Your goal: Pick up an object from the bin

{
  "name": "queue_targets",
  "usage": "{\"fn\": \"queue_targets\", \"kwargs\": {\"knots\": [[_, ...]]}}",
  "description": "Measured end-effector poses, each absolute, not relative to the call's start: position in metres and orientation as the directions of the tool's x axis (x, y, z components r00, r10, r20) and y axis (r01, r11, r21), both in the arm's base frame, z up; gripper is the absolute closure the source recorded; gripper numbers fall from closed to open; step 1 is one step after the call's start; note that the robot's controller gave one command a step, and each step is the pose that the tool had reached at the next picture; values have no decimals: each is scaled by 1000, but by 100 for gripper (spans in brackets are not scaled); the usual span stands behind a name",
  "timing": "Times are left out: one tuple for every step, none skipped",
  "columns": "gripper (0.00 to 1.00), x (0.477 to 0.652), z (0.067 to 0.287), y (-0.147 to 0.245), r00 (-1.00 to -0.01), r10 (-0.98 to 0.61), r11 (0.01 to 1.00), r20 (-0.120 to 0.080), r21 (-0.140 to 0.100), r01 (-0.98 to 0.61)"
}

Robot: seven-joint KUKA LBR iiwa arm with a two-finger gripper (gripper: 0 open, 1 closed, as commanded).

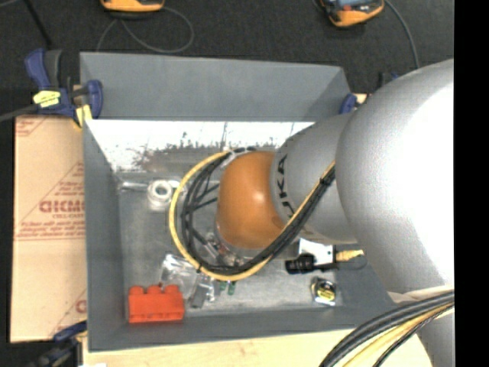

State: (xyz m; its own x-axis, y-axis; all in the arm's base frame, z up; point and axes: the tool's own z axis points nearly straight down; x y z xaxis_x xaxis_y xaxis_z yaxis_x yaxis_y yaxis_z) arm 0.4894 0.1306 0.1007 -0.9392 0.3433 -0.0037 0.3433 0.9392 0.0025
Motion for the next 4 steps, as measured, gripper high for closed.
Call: {"fn": "queue_targets", "kwargs": {"knots": [[0,505,100,124,-862,506,862,1,0,506],[0,493,68,120,-837,547,837,1,-4,547],[0,493,68,120,-838,546,838,0,-3,546],[100,493,69,120,-837,547,837,1,-2,547]]}}
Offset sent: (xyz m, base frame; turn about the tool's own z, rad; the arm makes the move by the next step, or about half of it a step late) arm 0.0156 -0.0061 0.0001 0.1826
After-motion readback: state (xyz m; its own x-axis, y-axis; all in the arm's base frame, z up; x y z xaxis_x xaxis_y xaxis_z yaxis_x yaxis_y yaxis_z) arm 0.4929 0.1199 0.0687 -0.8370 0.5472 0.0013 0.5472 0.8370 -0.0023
